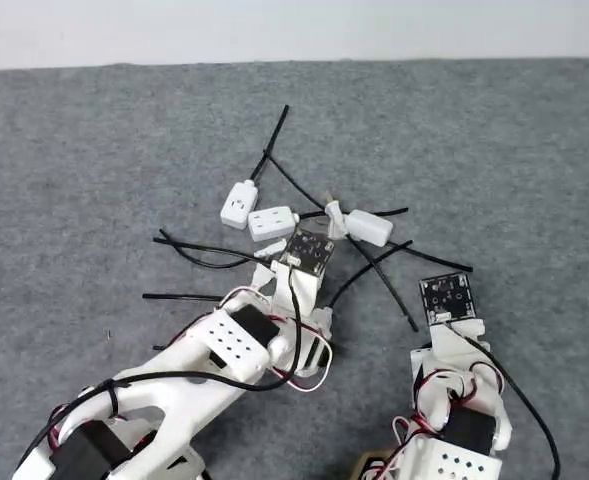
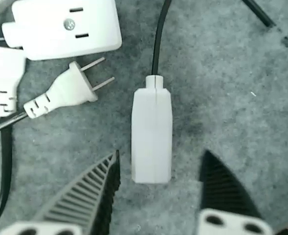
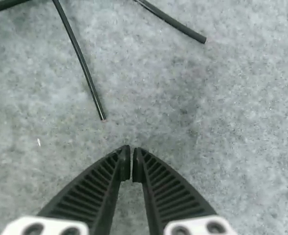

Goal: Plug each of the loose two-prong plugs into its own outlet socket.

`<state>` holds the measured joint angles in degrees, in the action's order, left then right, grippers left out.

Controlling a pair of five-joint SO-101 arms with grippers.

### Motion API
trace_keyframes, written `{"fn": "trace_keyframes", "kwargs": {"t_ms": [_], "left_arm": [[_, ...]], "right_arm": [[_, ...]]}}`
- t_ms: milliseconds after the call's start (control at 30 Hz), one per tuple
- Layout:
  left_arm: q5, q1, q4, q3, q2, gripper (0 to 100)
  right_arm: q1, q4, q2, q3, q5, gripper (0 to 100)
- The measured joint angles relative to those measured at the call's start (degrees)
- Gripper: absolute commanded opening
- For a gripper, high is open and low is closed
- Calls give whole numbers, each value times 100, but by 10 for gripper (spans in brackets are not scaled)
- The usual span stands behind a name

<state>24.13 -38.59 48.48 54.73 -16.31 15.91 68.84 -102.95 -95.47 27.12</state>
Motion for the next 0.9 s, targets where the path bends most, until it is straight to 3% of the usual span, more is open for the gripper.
{"fn": "trace_keyframes", "kwargs": {"t_ms": [400, 533, 733, 900], "left_arm": [[-246, -9, -158, 44, -9, 13], [-264, 97, 545, -123, -237, 13], [-756, 185, 1960, -299, -1899, 13], [-1108, 1108, 2110, 246, -3701, 13]], "right_arm": [[0, 0, 0, 0, 0, 20], [0, 0, 0, 0, 0, 20], [0, 0, 0, 0, 0, 20], [0, 0, 0, 0, 0, 20]]}}
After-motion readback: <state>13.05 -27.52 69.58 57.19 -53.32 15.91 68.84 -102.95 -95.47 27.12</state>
